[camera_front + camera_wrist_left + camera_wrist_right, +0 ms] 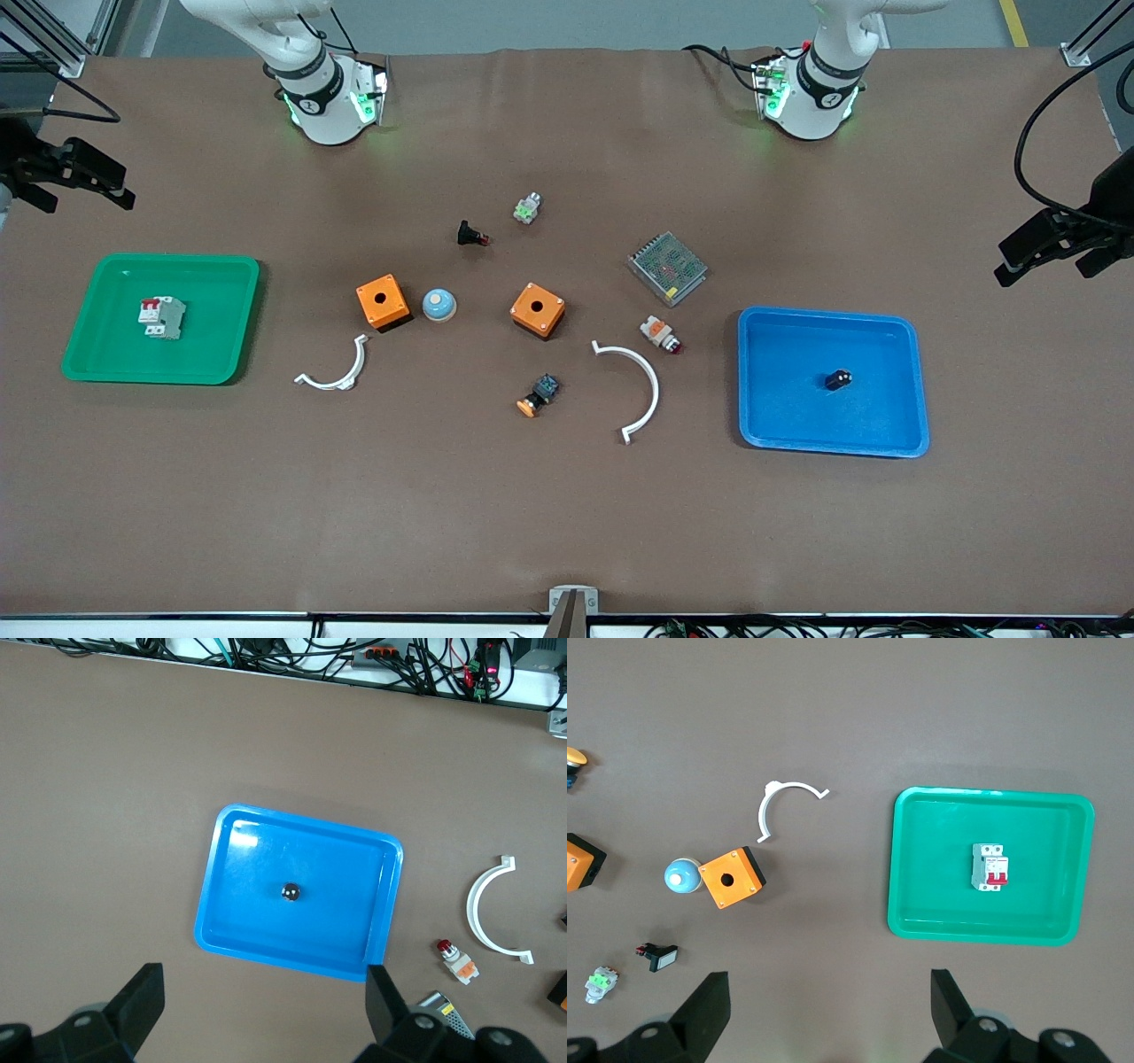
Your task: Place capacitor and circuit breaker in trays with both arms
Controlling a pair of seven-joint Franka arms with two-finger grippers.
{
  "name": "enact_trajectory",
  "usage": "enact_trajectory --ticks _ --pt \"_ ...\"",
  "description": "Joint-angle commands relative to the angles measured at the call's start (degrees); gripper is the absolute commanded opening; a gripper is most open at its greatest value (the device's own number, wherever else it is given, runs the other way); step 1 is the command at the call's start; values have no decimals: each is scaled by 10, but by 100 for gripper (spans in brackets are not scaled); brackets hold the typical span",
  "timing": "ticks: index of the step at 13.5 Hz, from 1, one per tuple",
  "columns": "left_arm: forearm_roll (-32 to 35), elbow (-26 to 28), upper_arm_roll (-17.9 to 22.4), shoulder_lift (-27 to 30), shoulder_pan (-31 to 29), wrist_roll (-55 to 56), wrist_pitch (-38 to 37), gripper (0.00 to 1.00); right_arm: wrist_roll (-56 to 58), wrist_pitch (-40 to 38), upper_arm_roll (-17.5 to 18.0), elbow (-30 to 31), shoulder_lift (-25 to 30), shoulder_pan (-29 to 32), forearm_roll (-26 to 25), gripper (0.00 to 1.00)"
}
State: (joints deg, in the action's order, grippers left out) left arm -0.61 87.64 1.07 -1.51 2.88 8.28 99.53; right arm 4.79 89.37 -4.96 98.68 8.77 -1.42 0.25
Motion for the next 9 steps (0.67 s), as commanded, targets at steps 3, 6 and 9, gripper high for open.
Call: enact_trajectory --ticks 3,6,9 --pt "-12 -4 5 8 5 -14 -14 100 2 -1 -2 11 12 6 -5 100" --pt "-10 -4 5 8 6 -14 -14 100 2 -2 -2 11 12 6 -5 100" --pt "-11 -7 3 8 7 -13 -14 100 1 -3 -2 11 12 6 -4 100"
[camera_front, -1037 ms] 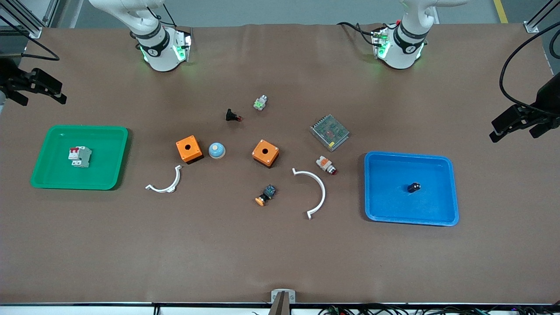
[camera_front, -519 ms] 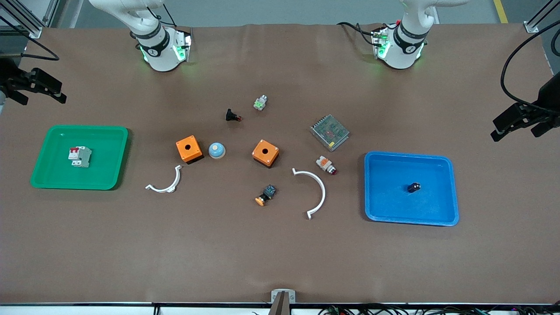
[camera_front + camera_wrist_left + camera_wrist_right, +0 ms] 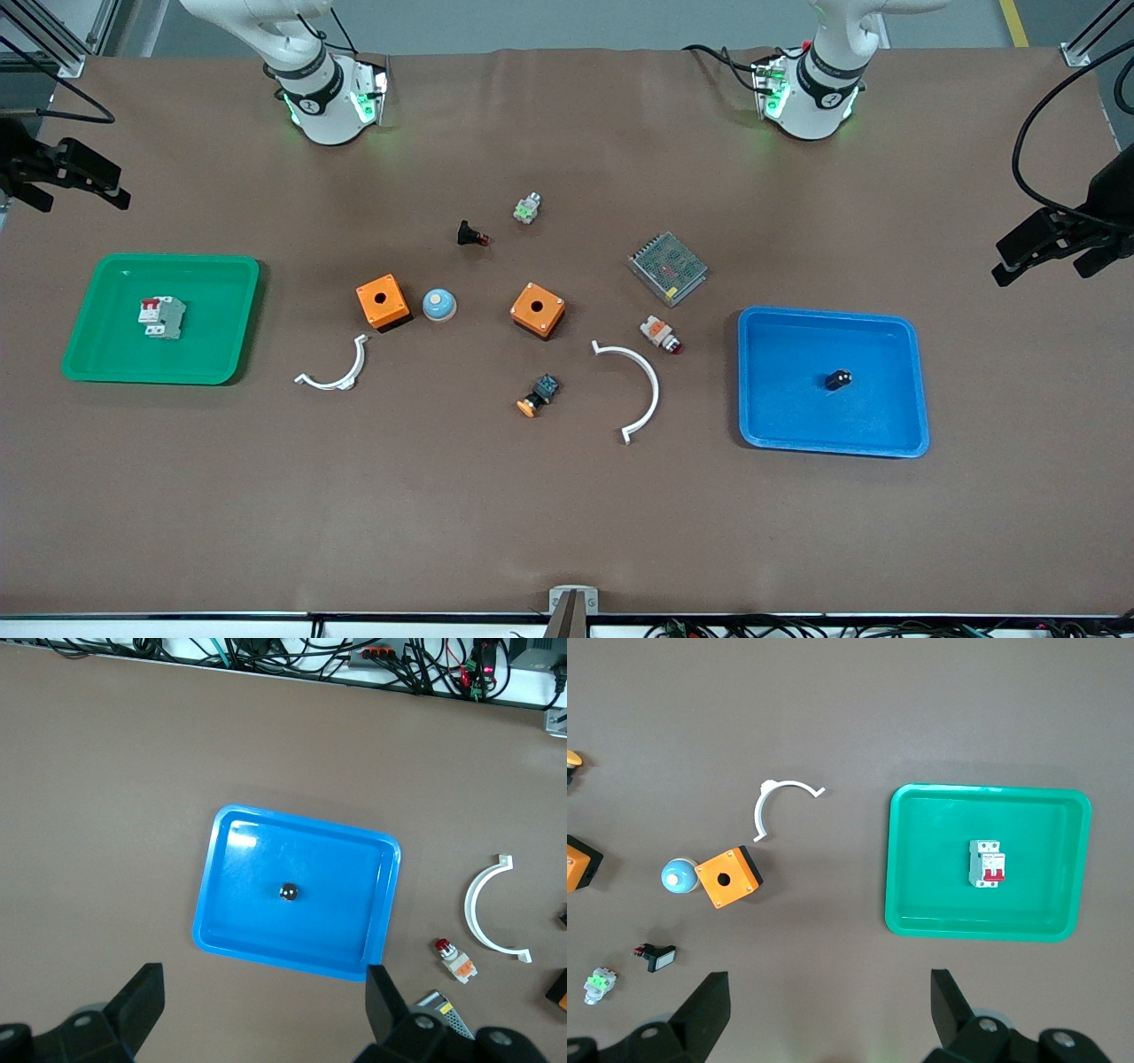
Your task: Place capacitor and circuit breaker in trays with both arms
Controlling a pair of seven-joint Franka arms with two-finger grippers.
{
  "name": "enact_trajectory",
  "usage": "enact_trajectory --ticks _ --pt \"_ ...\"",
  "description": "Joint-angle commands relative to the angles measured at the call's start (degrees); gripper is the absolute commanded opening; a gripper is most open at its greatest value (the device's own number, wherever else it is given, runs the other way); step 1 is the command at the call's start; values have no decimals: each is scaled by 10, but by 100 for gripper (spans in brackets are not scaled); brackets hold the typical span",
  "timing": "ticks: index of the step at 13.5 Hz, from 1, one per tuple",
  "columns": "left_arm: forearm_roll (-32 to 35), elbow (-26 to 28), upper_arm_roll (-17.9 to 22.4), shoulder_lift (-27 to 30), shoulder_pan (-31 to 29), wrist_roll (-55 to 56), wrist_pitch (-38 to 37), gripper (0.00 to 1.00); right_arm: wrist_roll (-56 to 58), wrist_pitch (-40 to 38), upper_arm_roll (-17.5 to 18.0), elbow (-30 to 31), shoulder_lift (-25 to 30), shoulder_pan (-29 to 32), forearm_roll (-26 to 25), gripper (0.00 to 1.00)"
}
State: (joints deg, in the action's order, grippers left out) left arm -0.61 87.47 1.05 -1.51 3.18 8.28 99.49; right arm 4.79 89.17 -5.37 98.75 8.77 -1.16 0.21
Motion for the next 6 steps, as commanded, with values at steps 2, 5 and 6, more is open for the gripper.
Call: enact_trajectory --ticks 2,5,6 --pt "-11 -5 4 8 6 -13 -14 100 2 -2 2 11 12 4 -3 100" --pt "-11 -5 4 8 6 -13 -14 100 2 -1 2 11 12 4 1 100" --pt "-12 -5 4 8 6 -12 -14 100 2 -2 2 11 12 4 2 100"
